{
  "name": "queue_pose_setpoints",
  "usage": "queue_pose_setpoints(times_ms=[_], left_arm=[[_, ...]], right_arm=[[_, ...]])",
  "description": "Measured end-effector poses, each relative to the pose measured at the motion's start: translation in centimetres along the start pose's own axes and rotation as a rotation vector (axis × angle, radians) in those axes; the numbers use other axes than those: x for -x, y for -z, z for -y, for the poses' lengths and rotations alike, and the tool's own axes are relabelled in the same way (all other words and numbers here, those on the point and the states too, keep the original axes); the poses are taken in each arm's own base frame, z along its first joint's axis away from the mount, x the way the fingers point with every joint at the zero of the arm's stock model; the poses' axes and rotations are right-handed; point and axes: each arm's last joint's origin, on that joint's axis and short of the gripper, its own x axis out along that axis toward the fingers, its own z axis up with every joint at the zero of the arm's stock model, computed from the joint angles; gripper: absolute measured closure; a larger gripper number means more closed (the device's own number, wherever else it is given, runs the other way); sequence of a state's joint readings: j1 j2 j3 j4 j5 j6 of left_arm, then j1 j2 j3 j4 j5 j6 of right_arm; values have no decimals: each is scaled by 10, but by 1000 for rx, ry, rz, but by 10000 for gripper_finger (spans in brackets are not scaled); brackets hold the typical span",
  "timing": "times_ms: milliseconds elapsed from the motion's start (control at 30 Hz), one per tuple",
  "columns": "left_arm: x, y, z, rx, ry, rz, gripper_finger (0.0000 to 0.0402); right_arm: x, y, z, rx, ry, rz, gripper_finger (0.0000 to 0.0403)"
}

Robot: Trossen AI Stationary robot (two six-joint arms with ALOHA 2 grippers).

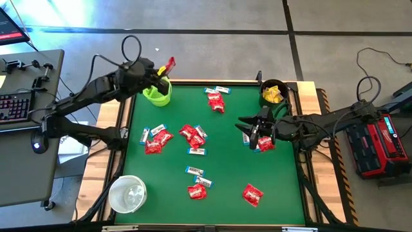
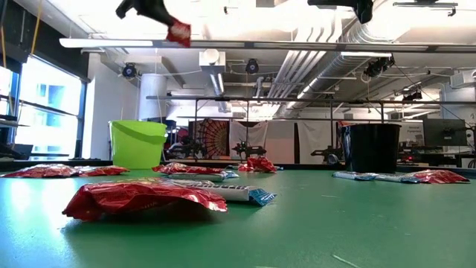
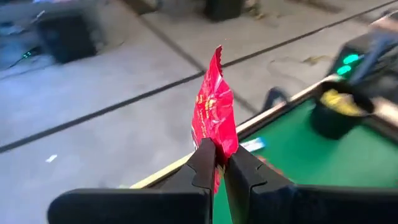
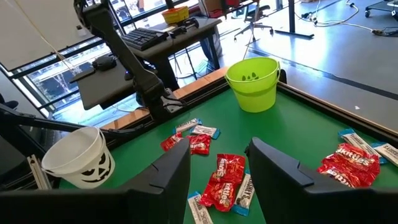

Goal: Sort candy by brand, put in halloween buckets
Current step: Put the red candy into the green bucket

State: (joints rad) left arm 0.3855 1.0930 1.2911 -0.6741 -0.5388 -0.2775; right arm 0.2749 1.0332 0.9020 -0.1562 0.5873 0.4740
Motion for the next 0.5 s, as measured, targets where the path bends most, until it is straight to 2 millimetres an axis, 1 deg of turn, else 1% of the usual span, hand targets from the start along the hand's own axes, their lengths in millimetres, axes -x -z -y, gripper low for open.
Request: queue_pose_setpoints(times_ms=[133, 233, 367, 500], left_arm=[[-13, 6, -17, 5, -125, -86, 394], [-23, 10, -26, -1, -183, -152, 394], [-40, 17, -36, -27, -216, -261, 394], [-61, 30, -44, -43, -229, -426, 394]], right_arm=[[0, 0, 0, 0, 0, -1, 253], [0, 0, 0, 1, 0, -1, 253], [0, 0, 0, 0, 0, -1, 253], [0, 0, 0, -21, 2, -5, 253]])
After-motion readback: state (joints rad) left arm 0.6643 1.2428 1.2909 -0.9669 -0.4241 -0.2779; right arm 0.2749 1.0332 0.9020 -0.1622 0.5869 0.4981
